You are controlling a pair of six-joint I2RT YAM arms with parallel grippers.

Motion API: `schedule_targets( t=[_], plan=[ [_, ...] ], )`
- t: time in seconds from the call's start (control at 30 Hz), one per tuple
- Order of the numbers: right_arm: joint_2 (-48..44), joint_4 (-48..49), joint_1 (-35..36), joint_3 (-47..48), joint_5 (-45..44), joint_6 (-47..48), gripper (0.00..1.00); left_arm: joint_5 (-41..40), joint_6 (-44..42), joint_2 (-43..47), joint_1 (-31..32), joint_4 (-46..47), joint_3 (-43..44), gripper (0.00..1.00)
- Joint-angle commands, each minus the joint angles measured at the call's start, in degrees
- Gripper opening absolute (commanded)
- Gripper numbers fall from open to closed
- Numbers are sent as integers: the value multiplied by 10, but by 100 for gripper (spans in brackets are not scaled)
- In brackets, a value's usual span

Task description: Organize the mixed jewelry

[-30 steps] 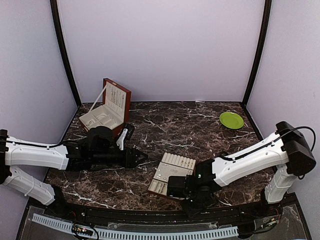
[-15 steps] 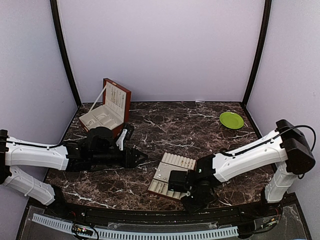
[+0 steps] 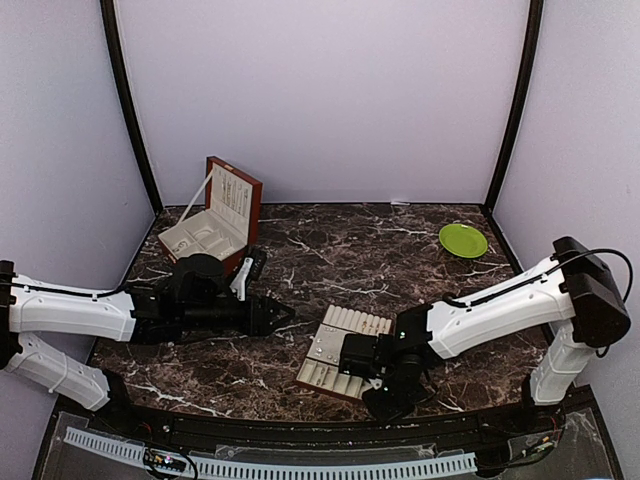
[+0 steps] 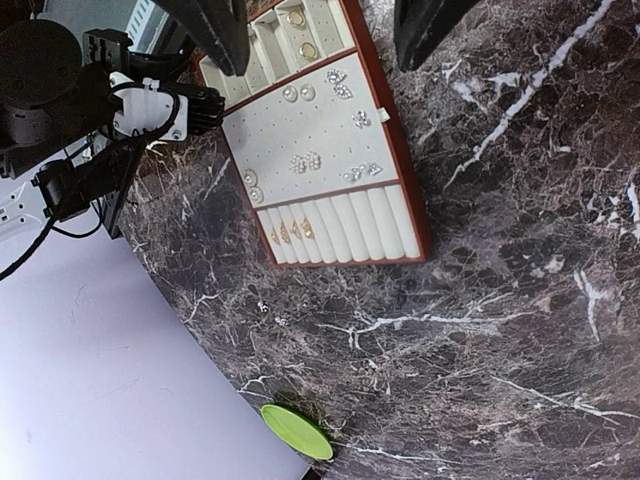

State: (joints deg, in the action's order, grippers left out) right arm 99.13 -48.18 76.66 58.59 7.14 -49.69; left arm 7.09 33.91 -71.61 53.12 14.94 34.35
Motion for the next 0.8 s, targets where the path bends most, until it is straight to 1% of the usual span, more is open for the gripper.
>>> schedule_targets(
  t=[0.0, 0.5, 0.77],
  plan=[
    [-10, 20, -13, -12, 19, 16, 0, 9, 4, 10, -4, 10, -6, 52],
    [-27, 58, -48, -29, 141, 81, 0, 14, 1, 4, -4, 5, -1, 52],
    [-49, 60, -72, -32, 169, 102, 0, 11, 1, 7, -5, 5, -1, 52]
  ],
)
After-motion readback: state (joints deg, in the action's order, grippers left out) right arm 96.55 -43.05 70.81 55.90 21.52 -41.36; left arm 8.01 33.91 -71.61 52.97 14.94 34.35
